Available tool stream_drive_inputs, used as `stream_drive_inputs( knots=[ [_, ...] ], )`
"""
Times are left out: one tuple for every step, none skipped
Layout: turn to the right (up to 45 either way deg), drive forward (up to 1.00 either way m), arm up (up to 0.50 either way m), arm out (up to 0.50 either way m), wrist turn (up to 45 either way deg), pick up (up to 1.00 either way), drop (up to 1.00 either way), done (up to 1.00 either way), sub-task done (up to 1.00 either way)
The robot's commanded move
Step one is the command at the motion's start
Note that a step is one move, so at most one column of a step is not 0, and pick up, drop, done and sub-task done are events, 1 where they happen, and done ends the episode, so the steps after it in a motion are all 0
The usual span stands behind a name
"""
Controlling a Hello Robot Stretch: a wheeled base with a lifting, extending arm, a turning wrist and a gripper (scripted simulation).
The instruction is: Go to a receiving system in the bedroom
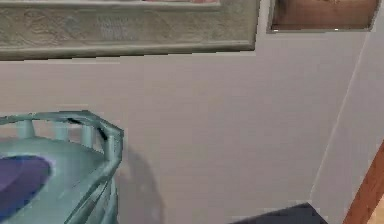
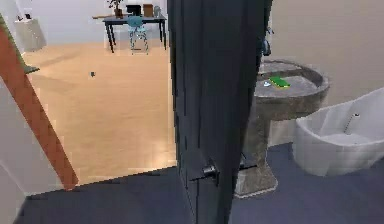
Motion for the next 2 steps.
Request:
stream_drive_inputs(
  knots=[
    [27.0,0.0,0.0,0.0,0.0,0.0,0.0,0.0,0.0],
    [0.0,0.4,0.0,0.0,0.0,0.0,0.0,0.0,0.0]
  ],
)
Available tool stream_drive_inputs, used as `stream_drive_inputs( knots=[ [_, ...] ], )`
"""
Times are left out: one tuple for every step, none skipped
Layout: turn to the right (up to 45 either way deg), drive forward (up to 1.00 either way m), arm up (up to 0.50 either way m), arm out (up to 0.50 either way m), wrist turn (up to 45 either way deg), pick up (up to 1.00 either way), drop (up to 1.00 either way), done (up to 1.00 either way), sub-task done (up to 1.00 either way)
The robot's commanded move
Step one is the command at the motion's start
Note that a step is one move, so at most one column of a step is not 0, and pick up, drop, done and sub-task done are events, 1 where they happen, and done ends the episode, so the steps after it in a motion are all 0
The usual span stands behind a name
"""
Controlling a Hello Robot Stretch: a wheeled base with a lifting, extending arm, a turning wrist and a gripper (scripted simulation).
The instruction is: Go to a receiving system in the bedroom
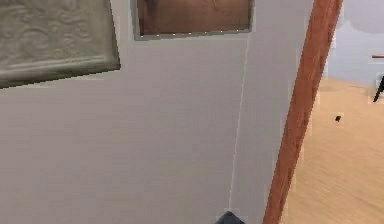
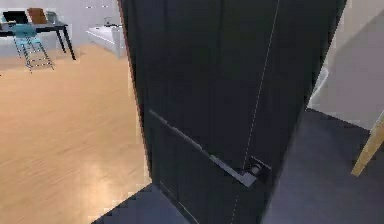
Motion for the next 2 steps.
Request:
stream_drive_inputs(
  knots=[
    [45.0,0.0,0.0,0.0,0.0,0.0,0.0,0.0,0.0],
    [12.0,0.0,0.0,0.0,0.0,0.0,0.0,0.0,0.0]
  ],
)
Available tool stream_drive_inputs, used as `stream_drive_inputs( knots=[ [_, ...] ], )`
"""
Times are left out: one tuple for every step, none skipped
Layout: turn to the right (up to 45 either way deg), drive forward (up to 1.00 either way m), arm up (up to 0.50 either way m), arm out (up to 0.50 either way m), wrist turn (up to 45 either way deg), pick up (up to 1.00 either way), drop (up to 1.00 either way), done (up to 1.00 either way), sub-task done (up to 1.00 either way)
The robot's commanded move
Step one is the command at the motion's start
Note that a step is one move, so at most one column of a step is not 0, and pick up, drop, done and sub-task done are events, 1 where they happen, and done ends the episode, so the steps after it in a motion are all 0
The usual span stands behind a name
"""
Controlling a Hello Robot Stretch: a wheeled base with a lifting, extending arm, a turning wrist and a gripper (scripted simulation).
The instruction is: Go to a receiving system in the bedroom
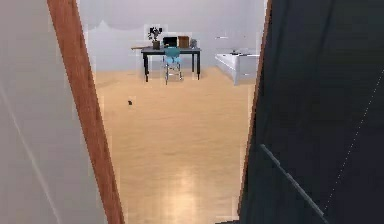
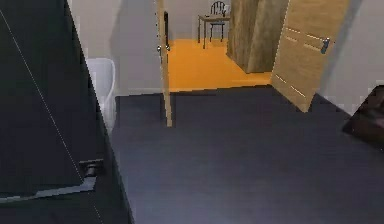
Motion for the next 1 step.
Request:
stream_drive_inputs(
  knots=[
    [0.0,1.0,0.0,0.0,0.0,0.0,0.0,0.0,0.0]
  ],
)
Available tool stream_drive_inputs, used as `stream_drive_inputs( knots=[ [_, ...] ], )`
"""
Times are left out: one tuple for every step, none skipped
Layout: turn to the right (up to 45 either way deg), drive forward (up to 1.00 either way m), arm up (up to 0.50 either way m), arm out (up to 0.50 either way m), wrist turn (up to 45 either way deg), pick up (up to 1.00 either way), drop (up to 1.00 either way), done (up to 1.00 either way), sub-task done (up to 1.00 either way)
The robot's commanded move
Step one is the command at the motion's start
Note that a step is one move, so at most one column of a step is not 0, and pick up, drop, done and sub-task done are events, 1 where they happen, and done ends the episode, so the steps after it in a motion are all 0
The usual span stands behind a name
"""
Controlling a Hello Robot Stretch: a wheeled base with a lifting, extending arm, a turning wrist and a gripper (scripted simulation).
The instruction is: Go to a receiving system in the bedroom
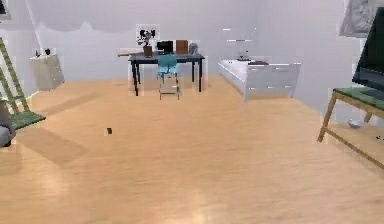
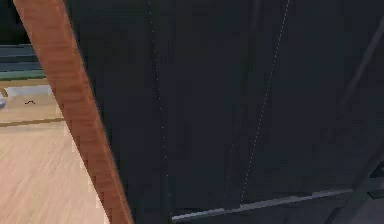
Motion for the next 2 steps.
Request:
stream_drive_inputs(
  knots=[
    [0.0,0.3,0.0,0.0,0.0,0.0,0.0,0.0,0.0],
    [33.0,0.0,0.0,0.0,0.0,0.0,0.0,0.0,0.0]
  ],
)
